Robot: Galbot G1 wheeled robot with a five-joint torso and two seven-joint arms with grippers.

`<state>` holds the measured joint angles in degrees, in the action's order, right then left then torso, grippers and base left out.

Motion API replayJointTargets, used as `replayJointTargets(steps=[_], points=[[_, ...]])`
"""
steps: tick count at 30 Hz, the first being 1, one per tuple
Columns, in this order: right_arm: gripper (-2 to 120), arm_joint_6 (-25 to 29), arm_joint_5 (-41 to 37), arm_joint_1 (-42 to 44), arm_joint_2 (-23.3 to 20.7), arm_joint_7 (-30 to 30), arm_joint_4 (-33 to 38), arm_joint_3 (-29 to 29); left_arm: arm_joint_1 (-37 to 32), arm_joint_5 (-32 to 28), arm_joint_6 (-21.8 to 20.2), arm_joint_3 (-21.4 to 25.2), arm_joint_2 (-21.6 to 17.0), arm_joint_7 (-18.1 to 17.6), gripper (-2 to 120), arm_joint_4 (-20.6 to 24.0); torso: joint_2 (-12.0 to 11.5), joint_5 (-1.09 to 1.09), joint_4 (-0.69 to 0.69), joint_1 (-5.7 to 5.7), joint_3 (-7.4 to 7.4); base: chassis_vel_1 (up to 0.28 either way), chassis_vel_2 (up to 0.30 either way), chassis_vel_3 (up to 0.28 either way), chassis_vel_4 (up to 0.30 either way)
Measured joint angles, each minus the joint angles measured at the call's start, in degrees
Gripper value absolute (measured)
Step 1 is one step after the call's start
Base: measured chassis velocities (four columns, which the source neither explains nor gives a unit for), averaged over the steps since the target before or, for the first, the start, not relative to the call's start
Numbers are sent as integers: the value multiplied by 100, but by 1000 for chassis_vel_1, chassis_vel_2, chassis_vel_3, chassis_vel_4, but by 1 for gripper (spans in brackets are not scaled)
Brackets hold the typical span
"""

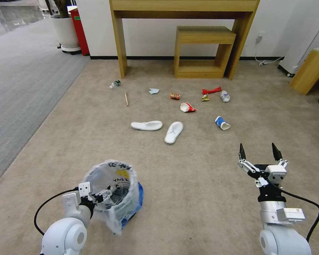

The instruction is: Pick up the trash bin and place the garbage on the floor into it.

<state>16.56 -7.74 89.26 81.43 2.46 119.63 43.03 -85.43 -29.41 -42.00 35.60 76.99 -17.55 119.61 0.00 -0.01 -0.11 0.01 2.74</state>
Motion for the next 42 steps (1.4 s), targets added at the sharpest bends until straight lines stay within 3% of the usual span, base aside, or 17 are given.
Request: replayJointTargets(steps=[10,27,34,42], points=[[100,17,16,-7,-8,25,-49,-13,-75,-9,26,85,-38,-13,100,270,0,1,0,0,0,0,0,0,0],[100,19,80,26,18,72,-16,-42,-391,-229,36,34,-63,-23,100,1429,0,1,0,0,0,0,0,0,0],[100,30,103,56,25,85,8,-49,-391,-155,40,200,-219,-29,100,1369,0,1,1,0,0,0,0,0,0],[100,41,113,86,26,94,54,-47,-236,-92,45,222,-278,-32,100,920,0,0,0,0,0,0,0,0,0]])
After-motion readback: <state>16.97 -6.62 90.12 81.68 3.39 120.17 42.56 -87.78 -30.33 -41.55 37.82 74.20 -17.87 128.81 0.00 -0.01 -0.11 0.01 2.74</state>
